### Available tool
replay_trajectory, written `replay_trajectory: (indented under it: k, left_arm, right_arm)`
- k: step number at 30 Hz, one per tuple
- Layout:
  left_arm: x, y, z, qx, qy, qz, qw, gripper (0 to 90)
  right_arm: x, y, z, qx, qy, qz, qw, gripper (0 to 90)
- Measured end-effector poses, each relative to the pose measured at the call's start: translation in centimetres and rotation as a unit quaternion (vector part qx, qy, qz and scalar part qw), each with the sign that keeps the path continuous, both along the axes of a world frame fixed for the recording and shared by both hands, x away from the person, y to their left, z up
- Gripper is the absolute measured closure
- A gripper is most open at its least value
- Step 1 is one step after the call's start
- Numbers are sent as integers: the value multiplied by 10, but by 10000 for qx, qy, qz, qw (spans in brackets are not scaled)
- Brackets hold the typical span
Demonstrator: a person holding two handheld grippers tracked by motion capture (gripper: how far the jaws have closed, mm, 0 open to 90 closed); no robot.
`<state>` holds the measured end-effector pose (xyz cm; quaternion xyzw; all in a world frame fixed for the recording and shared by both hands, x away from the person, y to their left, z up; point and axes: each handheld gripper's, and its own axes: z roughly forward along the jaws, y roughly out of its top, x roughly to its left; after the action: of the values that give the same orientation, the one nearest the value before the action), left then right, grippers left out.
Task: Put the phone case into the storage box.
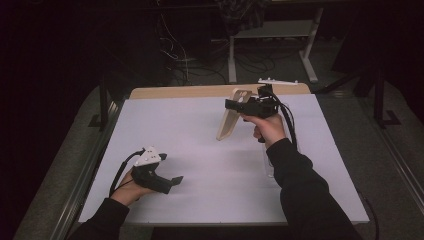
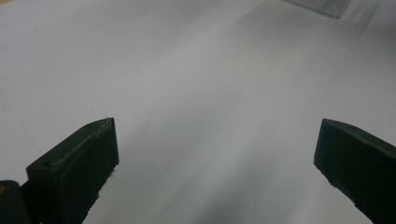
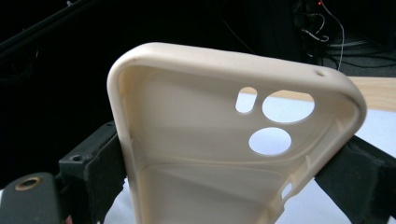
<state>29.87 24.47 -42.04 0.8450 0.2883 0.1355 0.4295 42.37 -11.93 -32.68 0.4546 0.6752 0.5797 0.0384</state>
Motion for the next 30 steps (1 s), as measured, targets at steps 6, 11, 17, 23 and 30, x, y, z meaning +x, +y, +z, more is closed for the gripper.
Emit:
replay_trajectory:
  k: [6,11,17,23,30]
  left_arm:
    - [0,0,0,-32,16,8,10000,0]
    - [0,0,0,-53,20,6,10000,0]
    - [0,0,0,-58,29,1,10000,0]
    - [0,1,0,-52,22,-14,10000,0]
    - [0,0,0,-62,38,-7,10000,0]
  right_arm:
    - [2,-7,8,-2,-44,-100,9999,86]
    - [3,-14,13,-22,-77,-168,9998,86]
    - [6,-24,14,-43,-51,-300,9995,87]
    - [10,-33,15,-48,-44,-435,9990,87]
    - [14,-44,16,-51,-39,-603,9982,87]
